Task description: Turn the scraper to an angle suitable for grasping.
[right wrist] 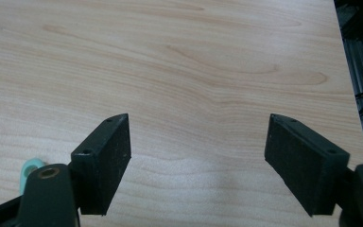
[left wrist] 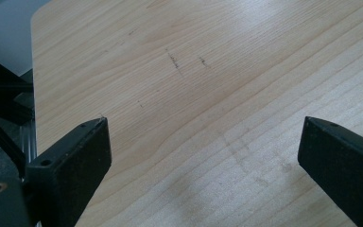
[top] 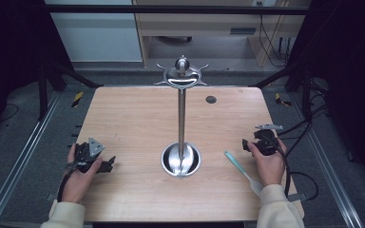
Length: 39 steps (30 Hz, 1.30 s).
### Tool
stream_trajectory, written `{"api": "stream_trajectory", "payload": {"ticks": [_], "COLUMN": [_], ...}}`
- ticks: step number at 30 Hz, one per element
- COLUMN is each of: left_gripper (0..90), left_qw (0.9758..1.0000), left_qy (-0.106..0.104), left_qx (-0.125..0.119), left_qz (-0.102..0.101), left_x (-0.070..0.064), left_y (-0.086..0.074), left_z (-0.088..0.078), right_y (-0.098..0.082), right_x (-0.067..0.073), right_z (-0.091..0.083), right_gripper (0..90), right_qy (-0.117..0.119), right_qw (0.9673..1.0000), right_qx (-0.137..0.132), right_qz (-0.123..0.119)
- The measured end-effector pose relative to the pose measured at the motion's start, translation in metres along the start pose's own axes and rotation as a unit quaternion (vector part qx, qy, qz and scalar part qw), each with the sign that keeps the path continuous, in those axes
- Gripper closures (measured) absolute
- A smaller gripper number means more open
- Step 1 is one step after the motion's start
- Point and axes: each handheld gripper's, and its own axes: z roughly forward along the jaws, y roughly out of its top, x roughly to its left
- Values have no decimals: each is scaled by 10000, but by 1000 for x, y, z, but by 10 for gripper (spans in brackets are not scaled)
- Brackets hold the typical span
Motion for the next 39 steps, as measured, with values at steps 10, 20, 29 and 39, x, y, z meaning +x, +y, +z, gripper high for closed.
{"api": "stream_trajectory", "payload": {"ticks": [10,20,29,39], "left_gripper": [32,32,32,32], "left_qw": [10000,9999,9998,9998], "left_qy": [11,30,50,51], "left_qx": [27,57,87,91], "left_qz": [26,100,150,152], "left_x": [0,0,0,-1], "left_y": [0,0,1,1], "left_z": [0,0,1,2], "right_y": [-2,-3,-4,-7], "right_x": [7,21,34,48], "right_z": [3,5,5,10], "right_gripper": [350,593,837,900], "right_qy": [-203,-34,520,859], "right_qw": [9993,9975,9935,9865], "right_qx": [244,331,490,752], "right_qz": [-194,-620,-889,-1175]}}
